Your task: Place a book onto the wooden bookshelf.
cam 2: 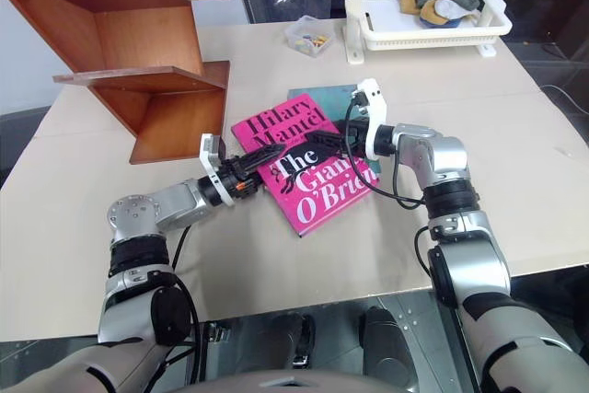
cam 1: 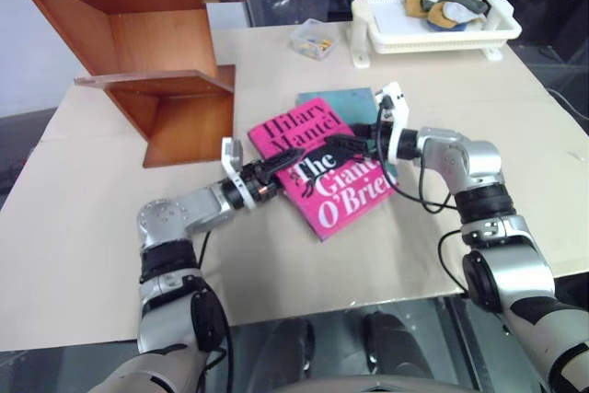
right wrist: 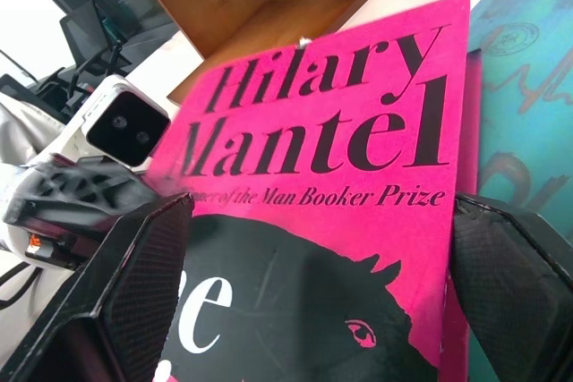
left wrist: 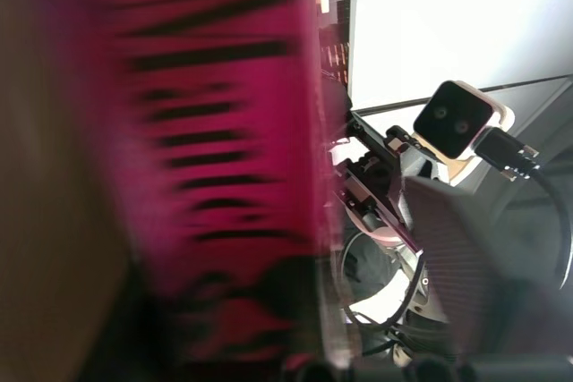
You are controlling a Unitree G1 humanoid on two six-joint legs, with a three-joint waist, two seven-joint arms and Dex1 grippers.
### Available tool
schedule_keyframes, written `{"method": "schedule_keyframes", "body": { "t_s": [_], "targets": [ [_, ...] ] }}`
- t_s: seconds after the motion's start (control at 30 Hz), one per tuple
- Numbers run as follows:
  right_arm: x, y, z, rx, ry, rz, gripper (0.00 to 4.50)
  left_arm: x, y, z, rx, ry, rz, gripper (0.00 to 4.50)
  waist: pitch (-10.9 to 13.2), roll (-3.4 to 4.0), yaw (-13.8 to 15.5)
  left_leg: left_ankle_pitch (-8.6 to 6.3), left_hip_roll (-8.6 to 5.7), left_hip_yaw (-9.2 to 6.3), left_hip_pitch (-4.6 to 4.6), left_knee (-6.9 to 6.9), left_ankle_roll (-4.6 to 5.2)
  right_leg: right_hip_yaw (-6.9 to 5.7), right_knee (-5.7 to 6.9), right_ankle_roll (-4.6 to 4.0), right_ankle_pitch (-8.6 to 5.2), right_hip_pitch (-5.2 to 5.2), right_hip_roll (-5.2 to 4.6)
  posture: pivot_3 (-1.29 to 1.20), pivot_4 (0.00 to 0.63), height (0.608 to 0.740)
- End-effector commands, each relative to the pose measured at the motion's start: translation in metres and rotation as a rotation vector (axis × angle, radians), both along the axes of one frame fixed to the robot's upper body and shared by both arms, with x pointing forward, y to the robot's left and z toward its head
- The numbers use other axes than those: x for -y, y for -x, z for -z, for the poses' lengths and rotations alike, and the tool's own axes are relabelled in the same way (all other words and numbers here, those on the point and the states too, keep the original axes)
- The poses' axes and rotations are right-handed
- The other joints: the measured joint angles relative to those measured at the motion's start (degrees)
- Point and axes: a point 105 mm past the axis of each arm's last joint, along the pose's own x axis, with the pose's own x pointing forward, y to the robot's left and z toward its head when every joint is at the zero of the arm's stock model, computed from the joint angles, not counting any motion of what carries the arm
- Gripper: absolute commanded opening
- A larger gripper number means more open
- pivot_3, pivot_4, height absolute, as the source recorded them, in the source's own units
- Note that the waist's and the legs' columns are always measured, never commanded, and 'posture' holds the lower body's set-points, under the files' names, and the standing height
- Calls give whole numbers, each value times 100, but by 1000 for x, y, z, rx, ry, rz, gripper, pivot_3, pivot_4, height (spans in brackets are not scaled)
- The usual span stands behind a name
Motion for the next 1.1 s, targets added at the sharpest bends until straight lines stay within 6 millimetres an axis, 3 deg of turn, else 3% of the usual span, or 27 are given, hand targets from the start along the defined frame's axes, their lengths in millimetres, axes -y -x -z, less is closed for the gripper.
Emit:
{"method": "schedule_keyframes", "body": {
  "t_s": [0.03, 0.23, 0.37, 0.57, 0.77, 0.97, 1.1],
  "targets": [
    [-1, 0, -15, 53, -23, -3, 4500, -7, -1, -14, 63, 16, -18, 1014, 0, 0, -1, 0, 0, 0, 0, 0, 0, 0, 0, 0, 0, 0, 0, 0, 150, 740],
    [3, 3, -25, 67, -61, -4, 4500, -14, 1, -21, 92, 44, -43, 1014, 0, 0, 0, 0, 0, 0, -1, 0, 0, 0, 0, 0, 0, -1, 0, 0, 150, 740],
    [14, 16, -37, 88, -118, -24, 4500, -19, 4, -30, 130, 63, -61, 1014, 0, 0, 5, 0, 1, -2, -8, -1, 0, -1, -2, 0, 0, -7, -2, 0, 150, 740],
    [55, 53, -51, 167, -168, -31, 4500, -19, 1, -34, 179, -3, -125, 1014, 0, -1, 77, 0, -2, -6, -14, -2, 0, -6, -7, 0, 0, -8, -7, 0, 150, 740],
    [114, 99, -42, 237, -85, -17, 4500, -9, -1, -49, 272, -37, -138, 1014, 3, -6, 180, -1, -5, -7, -17, -3, 1, -7, -16, 0, 0, -7, -8, 0, 150, 740],
    [133, 133, -45, 282, -84, -70, 4500, 1, -5, -64, 364, -79, -139, 1014, 7, -12, 154, -1, -3, 2, -7, -3, 2, -2, -18, 2, 0, 4, -6, 0, 150, 740],
    [140, 154, -63, 479, -60, -105, 4500, 21, -7, -80, 473, -206, -95, 1014, 11, -18, 179, -2, 5, -5, 6, -3, 3, -10, -21, 1, 0, 21, 1, 0, 150, 740]
  ]
}}
